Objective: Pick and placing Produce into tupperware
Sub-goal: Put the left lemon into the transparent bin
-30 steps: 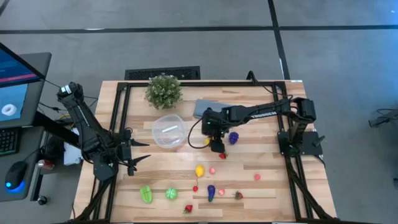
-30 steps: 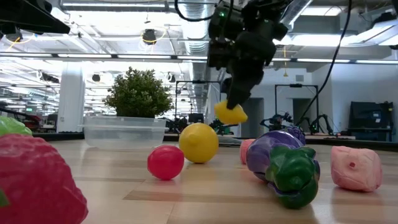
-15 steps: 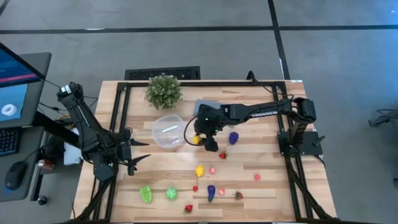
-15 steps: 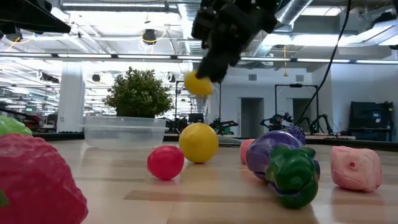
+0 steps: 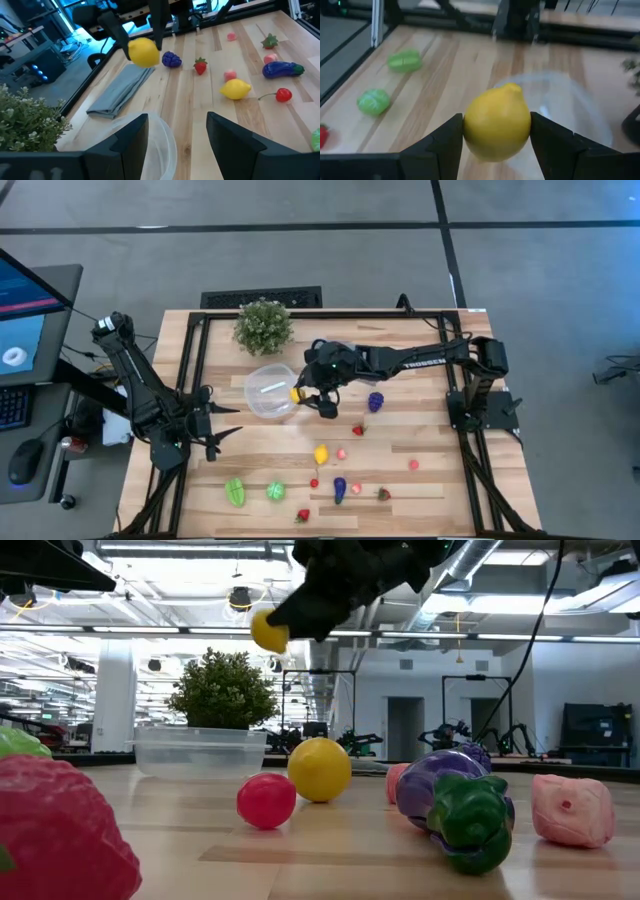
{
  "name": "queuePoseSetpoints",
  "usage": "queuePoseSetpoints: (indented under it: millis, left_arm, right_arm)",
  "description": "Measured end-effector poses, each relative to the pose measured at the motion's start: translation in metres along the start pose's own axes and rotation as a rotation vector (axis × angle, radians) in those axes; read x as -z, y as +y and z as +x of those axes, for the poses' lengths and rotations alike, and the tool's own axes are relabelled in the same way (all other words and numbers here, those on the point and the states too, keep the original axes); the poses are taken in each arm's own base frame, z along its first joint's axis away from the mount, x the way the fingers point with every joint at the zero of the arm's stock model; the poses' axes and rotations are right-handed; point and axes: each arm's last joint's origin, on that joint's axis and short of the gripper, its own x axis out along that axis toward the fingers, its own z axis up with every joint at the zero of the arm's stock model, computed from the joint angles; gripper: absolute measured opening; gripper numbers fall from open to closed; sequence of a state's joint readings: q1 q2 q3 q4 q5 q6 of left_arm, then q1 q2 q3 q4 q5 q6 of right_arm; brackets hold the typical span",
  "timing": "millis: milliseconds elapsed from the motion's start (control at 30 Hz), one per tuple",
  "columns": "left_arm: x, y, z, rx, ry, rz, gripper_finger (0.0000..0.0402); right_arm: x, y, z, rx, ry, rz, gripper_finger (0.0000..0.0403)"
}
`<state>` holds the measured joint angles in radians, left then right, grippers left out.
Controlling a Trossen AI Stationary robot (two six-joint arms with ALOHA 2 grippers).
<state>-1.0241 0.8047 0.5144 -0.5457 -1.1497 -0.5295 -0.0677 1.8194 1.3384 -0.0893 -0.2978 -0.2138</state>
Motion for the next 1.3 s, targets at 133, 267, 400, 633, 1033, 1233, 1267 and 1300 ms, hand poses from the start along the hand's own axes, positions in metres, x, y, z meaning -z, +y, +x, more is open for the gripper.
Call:
queuePoseSetpoints:
  millis: [133, 267, 400, 633, 1033, 1233, 1267, 1300]
  left_arm:
    - [0.0, 0.0, 0.0, -0.003, -0.001, 0.003, 0.0192]
    - [0.0, 0.0, 0.0, -0.009, -0.004, 0.009, 0.0192]
    - [0.0, 0.001, 0.0, -0.016, -0.008, 0.015, 0.0192]
    - [-0.001, 0.0, 0.0, -0.014, -0.011, 0.008, 0.0192]
    - [-0.001, 0.0, 0.0, -0.004, -0.007, 0.009, 0.0192]
    - [0.0, 0.0, 0.0, -0.007, -0.002, 0.024, 0.0192]
    - [0.0, 0.0, 0.0, -0.007, -0.001, 0.025, 0.0192]
    - [0.0, 0.0, 0.0, -0.007, -0.001, 0.024, 0.0192]
  right_arm:
    - [-0.003, -0.002, 0.0, 0.023, -0.028, -0.014, 0.0231]
    - [-0.004, -0.003, 0.0, 0.038, -0.044, -0.019, 0.0231]
    - [-0.006, -0.004, 0.001, 0.057, -0.062, -0.024, 0.0231]
    - [0.019, -0.014, 0.041, 0.056, -0.036, -0.002, 0.0231]
    - [0.033, -0.041, 0.083, 0.076, -0.013, 0.026, 0.0231]
    - [0.042, -0.051, 0.087, 0.087, 0.017, 0.058, 0.0231]
    - [0.042, -0.053, 0.087, 0.089, 0.021, 0.06, 0.0231]
    - [0.043, -0.053, 0.087, 0.09, 0.025, 0.063, 0.0231]
